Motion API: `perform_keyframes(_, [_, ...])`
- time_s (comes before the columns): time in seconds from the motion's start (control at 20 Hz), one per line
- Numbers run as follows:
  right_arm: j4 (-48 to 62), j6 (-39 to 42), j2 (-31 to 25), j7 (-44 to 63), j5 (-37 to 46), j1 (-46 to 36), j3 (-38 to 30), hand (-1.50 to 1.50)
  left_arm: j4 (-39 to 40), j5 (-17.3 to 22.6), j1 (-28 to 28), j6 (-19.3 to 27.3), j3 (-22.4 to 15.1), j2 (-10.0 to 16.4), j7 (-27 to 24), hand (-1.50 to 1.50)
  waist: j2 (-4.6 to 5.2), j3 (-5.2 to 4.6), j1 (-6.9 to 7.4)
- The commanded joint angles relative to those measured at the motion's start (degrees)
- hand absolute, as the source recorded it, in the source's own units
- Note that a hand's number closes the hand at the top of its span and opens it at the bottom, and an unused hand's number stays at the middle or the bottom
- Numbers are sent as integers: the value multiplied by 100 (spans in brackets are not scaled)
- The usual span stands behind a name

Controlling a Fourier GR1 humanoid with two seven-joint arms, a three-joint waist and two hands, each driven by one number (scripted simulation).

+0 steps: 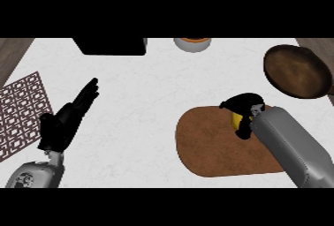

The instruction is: Pick the lemon from the cutting board and place it in the pan

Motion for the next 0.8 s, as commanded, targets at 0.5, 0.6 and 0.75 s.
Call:
perform_keyframes(0.5, [-517,-2015,970,1855,132,212,-1749,150,143,-72,65,-58,190,-110,-135,0,37,51,-147])
perform_keyframes(0.6, [-687,-2896,1264,2567,168,225,-2213,150,72,-80,90,-66,269,10,-72,0,-8,60,-199])
perform_keyframes(0.75, [-1180,-3918,1667,3342,720,257,-2054,150,-27,-11,91,-105,222,-60,-36,0,-9,48,-126])
